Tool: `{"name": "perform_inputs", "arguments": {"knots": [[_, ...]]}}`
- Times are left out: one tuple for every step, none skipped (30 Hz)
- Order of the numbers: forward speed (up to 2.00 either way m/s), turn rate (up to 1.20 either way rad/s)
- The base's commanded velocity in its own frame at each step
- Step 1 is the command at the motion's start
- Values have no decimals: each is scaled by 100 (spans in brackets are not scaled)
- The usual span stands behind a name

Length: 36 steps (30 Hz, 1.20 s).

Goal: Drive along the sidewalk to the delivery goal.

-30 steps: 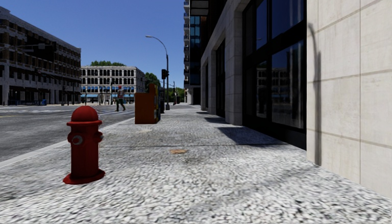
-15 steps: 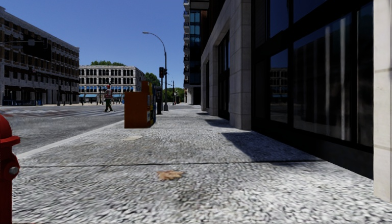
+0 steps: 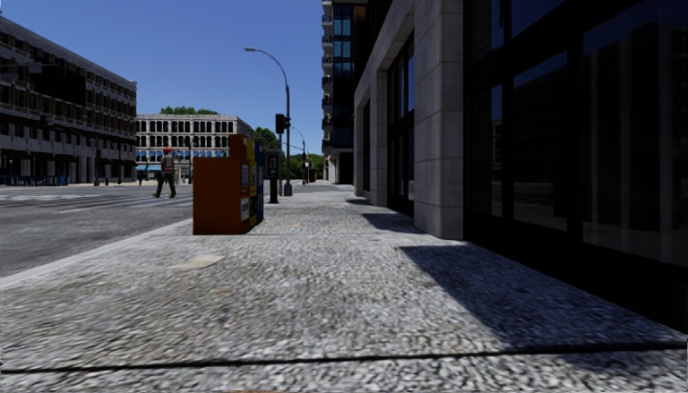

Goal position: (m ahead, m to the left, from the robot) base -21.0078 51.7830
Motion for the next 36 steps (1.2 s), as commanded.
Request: {"name": "perform_inputs", "arguments": {"knots": [[200, 20], [200, 20], [200, 21], [200, 25], [200, 26], [200, 26], [200, 24], [200, 7], [200, 0], [200, 0], [200, 0], [200, 3], [200, 6], [200, 12], [200, 15], [200, 16], [200, 16], [200, 16], [200, 17], [200, 17], [200, 17], [200, 17], [200, 11], [200, 11], [200, 0], [200, 0], [200, 0], [200, 0], [200, 0], [200, 0], [200, 0], [200, 0], [200, 0], [200, 0], [200, 0], [200, 0]]}}
